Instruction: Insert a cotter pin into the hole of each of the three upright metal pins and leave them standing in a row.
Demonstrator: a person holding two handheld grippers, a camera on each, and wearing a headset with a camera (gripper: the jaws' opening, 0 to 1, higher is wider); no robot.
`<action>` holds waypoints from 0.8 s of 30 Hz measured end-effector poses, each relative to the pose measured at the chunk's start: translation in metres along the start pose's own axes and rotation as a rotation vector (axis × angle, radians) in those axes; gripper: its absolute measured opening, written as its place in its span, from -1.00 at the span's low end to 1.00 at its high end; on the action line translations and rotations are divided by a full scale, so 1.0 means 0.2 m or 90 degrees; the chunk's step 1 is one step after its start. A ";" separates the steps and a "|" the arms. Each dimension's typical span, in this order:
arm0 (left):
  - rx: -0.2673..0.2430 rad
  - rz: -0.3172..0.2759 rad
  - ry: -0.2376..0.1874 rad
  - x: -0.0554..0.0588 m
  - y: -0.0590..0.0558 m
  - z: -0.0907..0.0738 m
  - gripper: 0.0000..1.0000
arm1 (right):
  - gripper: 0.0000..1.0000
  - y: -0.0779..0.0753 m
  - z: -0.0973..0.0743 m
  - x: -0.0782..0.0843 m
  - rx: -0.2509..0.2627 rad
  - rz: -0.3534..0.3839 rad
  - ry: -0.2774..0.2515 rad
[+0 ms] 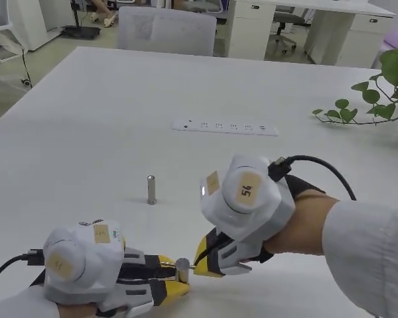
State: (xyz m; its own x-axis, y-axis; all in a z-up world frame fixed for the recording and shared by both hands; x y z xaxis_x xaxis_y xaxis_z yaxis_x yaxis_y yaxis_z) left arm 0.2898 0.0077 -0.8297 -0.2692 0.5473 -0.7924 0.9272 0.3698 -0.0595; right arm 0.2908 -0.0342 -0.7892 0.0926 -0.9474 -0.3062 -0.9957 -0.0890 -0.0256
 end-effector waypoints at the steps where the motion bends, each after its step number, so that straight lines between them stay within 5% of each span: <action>1: 0.000 0.000 0.000 0.00 0.00 0.00 -0.79 | -0.93 0.00 0.00 0.00 0.000 -0.001 0.001; 24: -0.001 0.004 0.000 0.00 -0.01 0.00 -0.79 | -0.89 0.00 -0.01 -0.01 0.001 -0.004 -0.012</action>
State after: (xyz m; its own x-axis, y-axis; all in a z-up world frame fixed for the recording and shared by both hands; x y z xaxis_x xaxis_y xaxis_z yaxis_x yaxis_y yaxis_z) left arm 0.2885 0.0066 -0.8291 -0.2631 0.5491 -0.7932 0.9284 0.3679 -0.0532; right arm 0.2903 -0.0335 -0.7873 0.0994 -0.9409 -0.3237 -0.9950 -0.0951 -0.0294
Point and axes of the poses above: the centre of the closed fingertips' face, and the gripper's own axes: z roughly forward along the fingers, y roughly to its left, x roughly out of its underside, the point moved 3 cm from there along -z, roughly backward along the fingers, and after that the axes turned 12 degrees about y, right-handed, at the moved point
